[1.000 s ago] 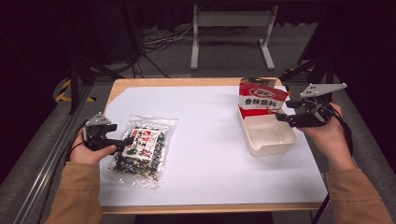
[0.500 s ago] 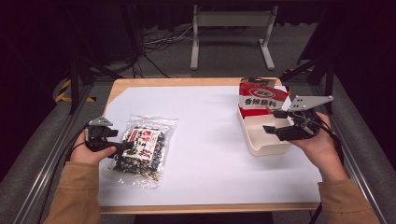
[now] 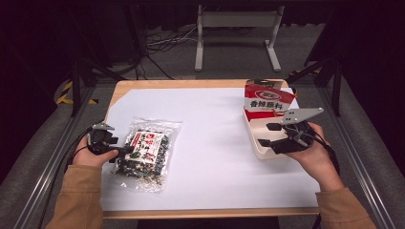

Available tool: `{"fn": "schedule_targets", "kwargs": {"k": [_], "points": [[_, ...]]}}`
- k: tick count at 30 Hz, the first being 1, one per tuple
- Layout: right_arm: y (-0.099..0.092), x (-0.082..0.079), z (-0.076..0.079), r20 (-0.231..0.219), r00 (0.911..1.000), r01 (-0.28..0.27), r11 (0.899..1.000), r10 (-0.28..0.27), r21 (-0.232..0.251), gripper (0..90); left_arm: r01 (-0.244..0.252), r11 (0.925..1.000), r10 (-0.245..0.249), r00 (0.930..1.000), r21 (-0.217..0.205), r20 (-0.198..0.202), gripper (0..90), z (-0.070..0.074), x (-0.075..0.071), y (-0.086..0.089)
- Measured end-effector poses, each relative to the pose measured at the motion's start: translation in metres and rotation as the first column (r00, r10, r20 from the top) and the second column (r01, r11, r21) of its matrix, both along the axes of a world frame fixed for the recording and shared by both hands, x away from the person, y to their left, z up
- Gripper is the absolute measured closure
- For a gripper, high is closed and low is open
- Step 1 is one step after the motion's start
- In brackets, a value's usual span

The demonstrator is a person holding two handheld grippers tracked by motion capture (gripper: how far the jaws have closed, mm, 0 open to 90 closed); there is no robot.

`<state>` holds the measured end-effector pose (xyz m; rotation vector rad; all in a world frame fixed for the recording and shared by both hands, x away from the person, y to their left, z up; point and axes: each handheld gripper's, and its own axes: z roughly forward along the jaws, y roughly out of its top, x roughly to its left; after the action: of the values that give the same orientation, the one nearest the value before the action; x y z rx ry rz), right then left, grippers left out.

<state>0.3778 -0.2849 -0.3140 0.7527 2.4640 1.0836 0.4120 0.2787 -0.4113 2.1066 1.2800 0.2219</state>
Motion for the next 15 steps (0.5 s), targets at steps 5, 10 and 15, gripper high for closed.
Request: {"fn": "schedule_targets", "kwargs": {"k": [5, 10, 15], "points": [[0.007, -0.001, -0.002, 0.009, 0.9999, -0.011, 1.000, 0.011, 0.002, 33.1, -0.017, 0.9998, 0.017, 0.9986, 0.001, -0.050, 13.7, -0.011, 0.004, -0.001], [0.011, 0.000, -0.005, 0.008, 0.9998, -0.018, 1.000, 0.018, -0.004, 33.3, -0.029, 0.9995, 0.028, 0.9964, -0.014, -0.080, 12.6, -0.017, 0.007, -0.002], [0.014, 0.000, -0.009, -0.008, 0.9998, -0.017, 1.000, 0.017, -0.001, 33.5, -0.048, 0.9980, 0.043, 0.9937, -0.043, -0.104, 11.0, -0.020, 0.008, -0.001]]}}
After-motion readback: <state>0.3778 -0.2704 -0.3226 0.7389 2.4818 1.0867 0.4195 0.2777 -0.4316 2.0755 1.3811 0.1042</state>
